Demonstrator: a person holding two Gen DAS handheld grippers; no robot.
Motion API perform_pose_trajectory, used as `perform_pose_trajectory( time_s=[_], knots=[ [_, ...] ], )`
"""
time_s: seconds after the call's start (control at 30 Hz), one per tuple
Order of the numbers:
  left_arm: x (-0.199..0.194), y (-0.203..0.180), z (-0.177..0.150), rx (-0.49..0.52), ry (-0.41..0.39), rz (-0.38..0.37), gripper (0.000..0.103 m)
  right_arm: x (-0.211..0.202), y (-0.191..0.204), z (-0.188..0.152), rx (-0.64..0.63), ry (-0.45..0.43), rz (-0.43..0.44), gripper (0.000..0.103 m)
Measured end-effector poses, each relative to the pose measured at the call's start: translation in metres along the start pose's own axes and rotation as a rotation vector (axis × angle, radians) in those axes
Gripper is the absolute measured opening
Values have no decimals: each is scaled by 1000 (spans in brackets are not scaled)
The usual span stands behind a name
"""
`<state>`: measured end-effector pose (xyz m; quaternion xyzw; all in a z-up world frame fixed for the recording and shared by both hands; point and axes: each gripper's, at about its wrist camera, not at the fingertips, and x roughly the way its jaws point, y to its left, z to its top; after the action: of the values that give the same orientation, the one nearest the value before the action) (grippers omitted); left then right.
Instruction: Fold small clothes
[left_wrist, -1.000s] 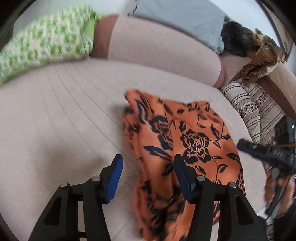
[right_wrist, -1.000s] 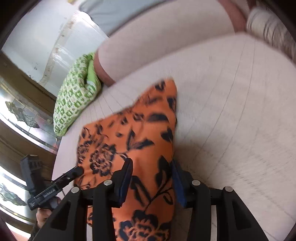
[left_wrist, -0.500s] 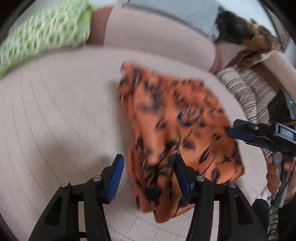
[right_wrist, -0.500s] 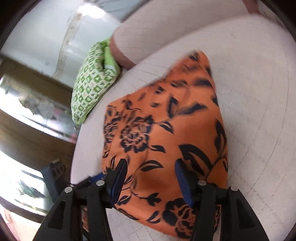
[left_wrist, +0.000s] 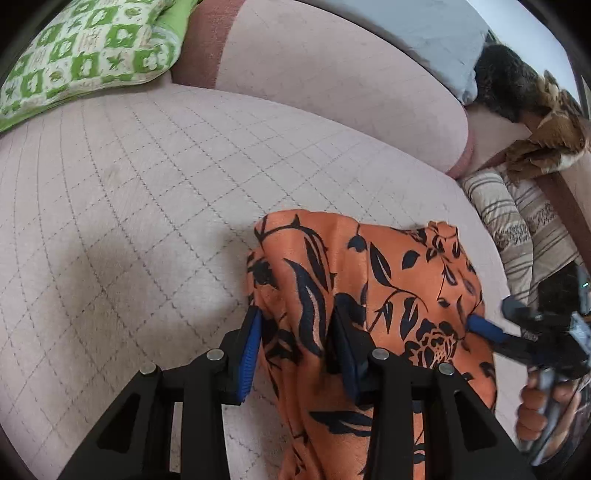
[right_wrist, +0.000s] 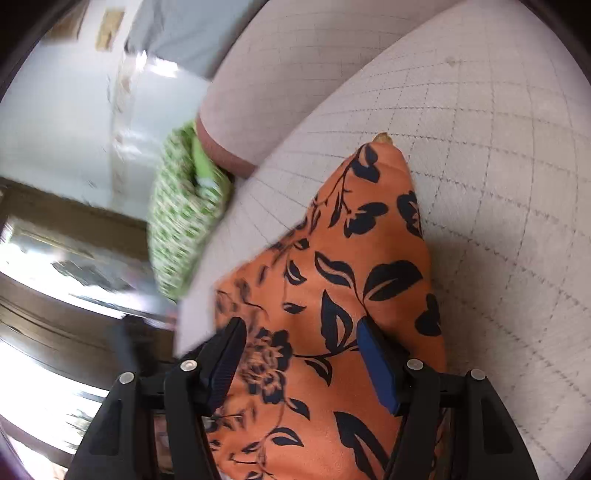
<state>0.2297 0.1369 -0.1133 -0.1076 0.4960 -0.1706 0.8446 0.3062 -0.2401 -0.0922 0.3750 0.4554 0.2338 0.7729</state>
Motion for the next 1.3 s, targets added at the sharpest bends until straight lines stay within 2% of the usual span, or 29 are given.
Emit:
perform_pose_trajectory(
  time_s=[0.07,0.13,0.17,0.23,0.3,0.37,0.43,0.5,0.57,0.6,0.67,0.77,0.83,0.9,0.97,1.03,1.13,1.2,1.3],
  knots=[
    [-9,-4,0,22,-27,-9,40,-6,11,-3,-42,9,-28,66],
    [-21,-8,2,31,-81,-59,40,-13,23,-10,-81,2,5,67],
    [-23,-10,2,36,-90,-56,40,-12,25,-13,-88,8,8,67],
    [-7,-8,5,29,-37,-22,40,1,19,-17,-90,60,-35,70],
    [4,-3,5,8,-8,5,39,7,9,-19,-51,64,-33,70],
    [-8,-6,6,21,-37,-7,38,-1,16,-20,-45,49,-29,70],
    [-25,-7,5,19,-84,-31,39,-13,30,-26,-99,33,-14,70],
    [-37,-5,1,-1,-96,-9,51,-13,31,-32,-111,47,-11,71],
    [-53,-4,-9,-4,-118,12,55,-1,19,-37,-90,77,-76,72],
    [-65,-6,-17,1,-126,34,62,-1,14,-38,-69,73,-69,72],
    [-86,-8,-34,16,-139,62,68,-14,23,-41,-54,29,-72,72],
    [-118,-13,-63,29,-183,60,71,-35,50,-57,-139,-8,-30,72],
    [-122,-17,-86,49,-193,71,72,-38,48,-69,-134,-19,-39,80],
    [-97,-16,-104,58,-114,153,72,-28,22,-78,-56,-8,-77,83],
    [-66,-9,-114,54,6,214,73,-27,8,-85,-1,-11,-39,83],
    [-75,-5,-119,16,-24,183,72,-38,25,-87,-25,-16,-44,83],
    [-98,-13,-115,34,-96,162,72,-51,46,-86,-121,-27,-49,83],
    [-111,-19,-108,59,-134,136,72,-55,47,-82,-116,-27,-25,83],
    [-116,-26,-95,75,-146,102,72,-50,48,-70,-102,-5,-4,83]
  ],
)
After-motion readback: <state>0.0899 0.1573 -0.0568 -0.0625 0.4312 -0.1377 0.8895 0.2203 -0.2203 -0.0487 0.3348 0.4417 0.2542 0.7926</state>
